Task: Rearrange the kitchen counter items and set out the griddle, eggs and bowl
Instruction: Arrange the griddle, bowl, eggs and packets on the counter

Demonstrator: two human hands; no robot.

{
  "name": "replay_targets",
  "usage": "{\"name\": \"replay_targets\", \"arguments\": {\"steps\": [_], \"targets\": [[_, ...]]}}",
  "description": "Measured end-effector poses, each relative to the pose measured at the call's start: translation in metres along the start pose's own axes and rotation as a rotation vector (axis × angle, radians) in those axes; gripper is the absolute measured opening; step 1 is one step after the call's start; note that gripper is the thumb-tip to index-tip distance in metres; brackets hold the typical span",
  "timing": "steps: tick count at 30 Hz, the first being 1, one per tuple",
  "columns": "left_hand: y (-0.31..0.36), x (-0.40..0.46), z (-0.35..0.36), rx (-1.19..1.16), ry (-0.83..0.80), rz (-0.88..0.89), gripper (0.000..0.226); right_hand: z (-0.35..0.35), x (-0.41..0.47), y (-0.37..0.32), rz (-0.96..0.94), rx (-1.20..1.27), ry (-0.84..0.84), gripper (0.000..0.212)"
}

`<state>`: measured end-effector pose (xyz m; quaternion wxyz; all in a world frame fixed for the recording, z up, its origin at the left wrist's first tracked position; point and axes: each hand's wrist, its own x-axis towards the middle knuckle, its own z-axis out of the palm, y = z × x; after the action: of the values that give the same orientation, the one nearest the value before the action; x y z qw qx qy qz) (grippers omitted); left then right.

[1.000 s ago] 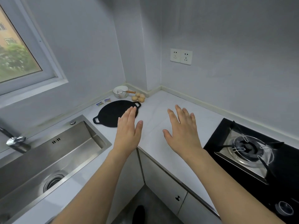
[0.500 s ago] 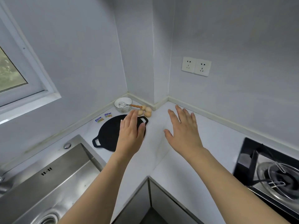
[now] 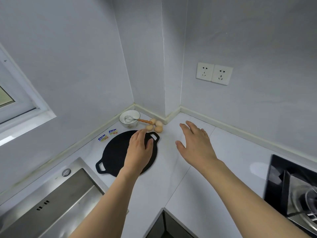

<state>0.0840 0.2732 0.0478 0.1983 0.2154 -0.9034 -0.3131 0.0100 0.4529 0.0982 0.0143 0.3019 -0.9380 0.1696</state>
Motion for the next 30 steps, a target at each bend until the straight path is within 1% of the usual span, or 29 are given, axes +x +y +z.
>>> {"name": "replay_targets", "arguments": {"steps": [7,11,16,19,24,27,30], "targets": [[0.003,0.016,0.009,-0.008,0.036,-0.046,0.042,0.009,0.022,0.017,-0.027,0.02,-0.062,0.059],[-0.01,0.03,0.019,-0.041,0.03,-0.1,0.045,0.025,0.045,0.019,-0.043,0.031,-0.115,0.059],[-0.041,0.067,0.031,-0.075,-0.039,-0.173,0.046,0.052,0.082,0.017,0.006,0.096,-0.195,0.056],[-0.064,0.087,0.044,-0.086,-0.066,-0.252,0.048,0.074,0.105,0.018,0.038,0.109,-0.252,0.056],[-0.099,0.115,0.069,-0.084,-0.16,-0.347,0.05,0.11,0.143,0.021,0.055,0.123,-0.279,0.054],[-0.118,0.136,0.086,-0.098,-0.165,-0.379,0.049,0.134,0.169,0.024,0.068,0.123,-0.296,0.053],[-0.131,0.154,0.1,-0.102,-0.167,-0.367,0.049,0.155,0.191,0.026,0.066,0.118,-0.289,0.052]]}}
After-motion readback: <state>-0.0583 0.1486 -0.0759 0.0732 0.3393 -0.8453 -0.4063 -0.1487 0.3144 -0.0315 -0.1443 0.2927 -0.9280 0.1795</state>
